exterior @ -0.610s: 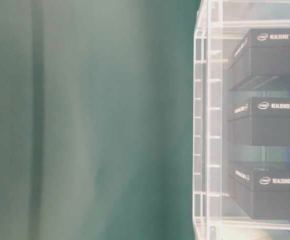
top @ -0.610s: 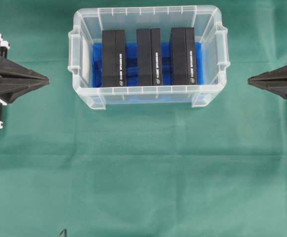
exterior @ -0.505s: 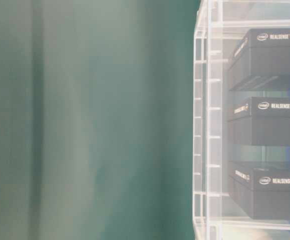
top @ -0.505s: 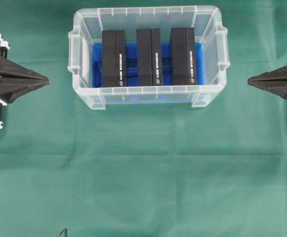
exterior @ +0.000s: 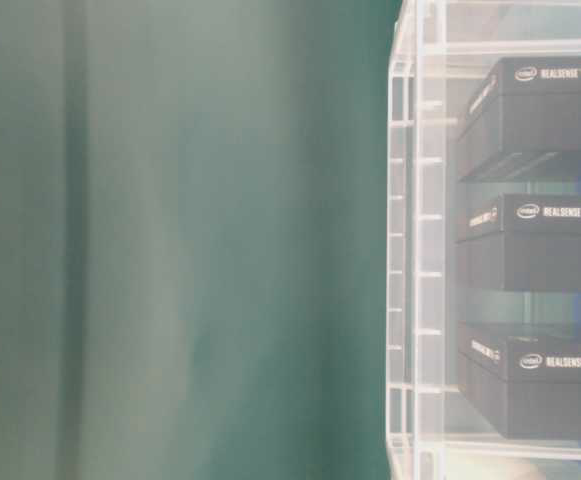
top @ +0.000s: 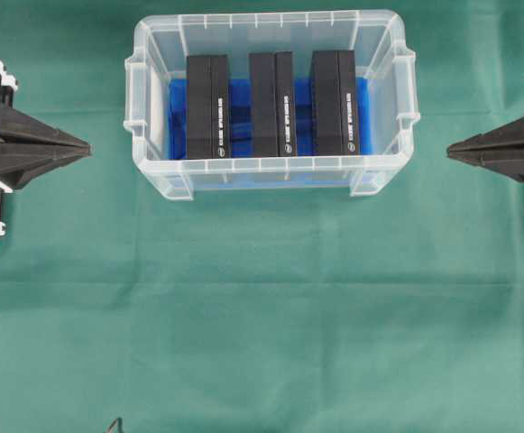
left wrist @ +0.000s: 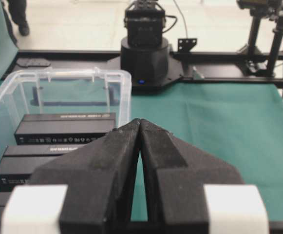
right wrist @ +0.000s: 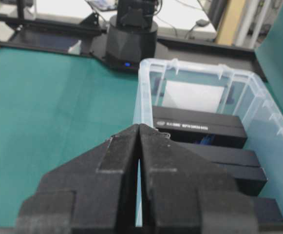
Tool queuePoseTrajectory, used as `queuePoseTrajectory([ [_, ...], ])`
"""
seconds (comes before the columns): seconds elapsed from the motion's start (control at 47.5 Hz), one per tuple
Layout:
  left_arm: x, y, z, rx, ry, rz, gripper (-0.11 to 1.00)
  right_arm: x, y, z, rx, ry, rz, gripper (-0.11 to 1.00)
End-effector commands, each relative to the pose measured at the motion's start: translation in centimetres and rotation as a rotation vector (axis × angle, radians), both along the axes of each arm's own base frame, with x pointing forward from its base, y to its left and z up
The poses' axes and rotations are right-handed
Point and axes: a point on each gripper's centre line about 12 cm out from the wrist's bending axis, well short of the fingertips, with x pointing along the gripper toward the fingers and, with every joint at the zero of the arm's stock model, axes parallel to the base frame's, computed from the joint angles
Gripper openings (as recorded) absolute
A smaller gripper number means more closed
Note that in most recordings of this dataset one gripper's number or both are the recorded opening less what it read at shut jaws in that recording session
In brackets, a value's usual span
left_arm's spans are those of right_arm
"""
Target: Take the box out of the case with both arms.
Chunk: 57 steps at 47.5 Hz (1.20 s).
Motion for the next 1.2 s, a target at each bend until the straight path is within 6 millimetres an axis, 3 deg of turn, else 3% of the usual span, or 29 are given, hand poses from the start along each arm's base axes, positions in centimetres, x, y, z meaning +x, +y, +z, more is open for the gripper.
queuePoseTrajectory([
  [0.0, 0.3, 0.0, 1.7, -0.001, -0.038, 0.000, 0.00, 0.3, 0.0, 1.8, 0.009, -0.034, -0.002, 0.01],
  [0.358, 0.4, 0.0, 9.0, -0.015, 0.008, -0.002, 0.00, 0.0, 0.0, 10.1, 0.083, -0.008, -0.004, 0.01],
  [0.631, -0.2, 0.0, 14.5, -0.016, 0.023, 0.001, 0.00, 0.0, 0.0, 14.9, 0.129, 0.030, -0.008, 0.01],
  [0.989, 0.4, 0.0, 14.5, -0.022, 0.107, 0.003, 0.00, 0.2, -0.1, 14.0, 0.141, 0.165, -0.020, 0.01],
  [1.178, 0.3, 0.0, 13.9, -0.075, 0.314, 0.013, 0.00, -0.4, -0.1, 12.8, 0.182, 0.357, -0.043, 0.01],
])
